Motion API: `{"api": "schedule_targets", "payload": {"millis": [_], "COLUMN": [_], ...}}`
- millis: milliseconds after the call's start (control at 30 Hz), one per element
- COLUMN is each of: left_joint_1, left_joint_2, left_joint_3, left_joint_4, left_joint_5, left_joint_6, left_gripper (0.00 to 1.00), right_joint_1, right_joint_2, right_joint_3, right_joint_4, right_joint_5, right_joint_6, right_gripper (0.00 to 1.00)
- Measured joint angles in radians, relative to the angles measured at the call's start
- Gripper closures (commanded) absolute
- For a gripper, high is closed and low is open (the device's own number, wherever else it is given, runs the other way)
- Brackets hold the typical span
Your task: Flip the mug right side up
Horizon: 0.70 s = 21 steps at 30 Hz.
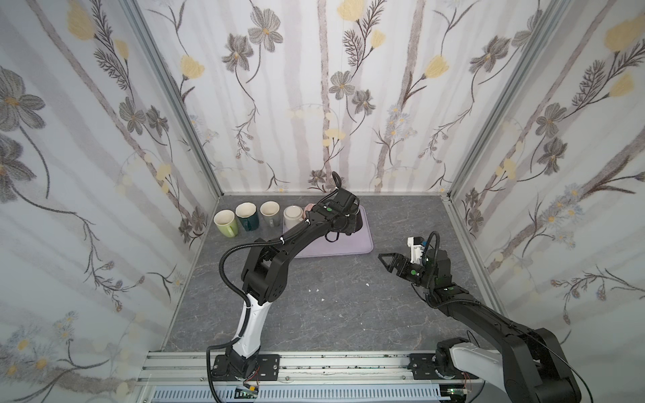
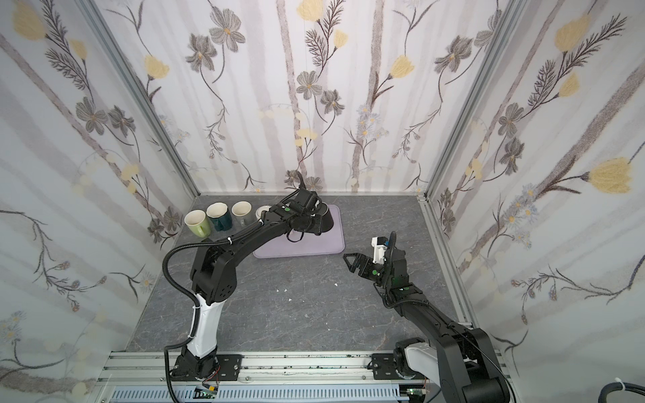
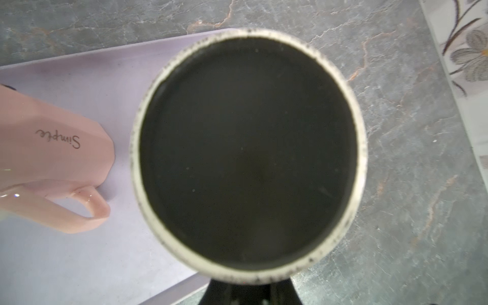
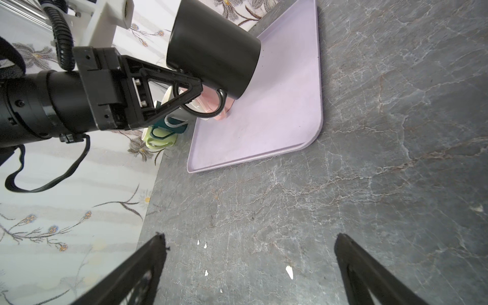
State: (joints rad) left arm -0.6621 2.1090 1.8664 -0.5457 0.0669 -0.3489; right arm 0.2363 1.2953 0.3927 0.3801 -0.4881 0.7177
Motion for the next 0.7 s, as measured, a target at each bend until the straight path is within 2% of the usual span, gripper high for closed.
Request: {"api": "schedule_targets", "payload": {"millis": [467, 700], "left_joint_1": [0.044, 0.047], "left_joint_2": [-0.147, -0.232], "left_joint_3": [-0.197, -0.293], "left_joint_4": [0.211, 0.327], "left_joint_5": [0.193, 0.290], "left_joint_6": [-0.100, -0.137], "left_gripper": [1.00, 1.00], "right_joint_1": [0.004, 0.030], "right_joint_2": [0.087, 0.097], "right_joint_3": [0.000, 0.027], "right_joint_4": [0.256, 0.360], "right_joint_5": [-0.089, -0.135], "right_joint_6": [0.136, 0.163], "right_gripper": [0.00, 0.00]}}
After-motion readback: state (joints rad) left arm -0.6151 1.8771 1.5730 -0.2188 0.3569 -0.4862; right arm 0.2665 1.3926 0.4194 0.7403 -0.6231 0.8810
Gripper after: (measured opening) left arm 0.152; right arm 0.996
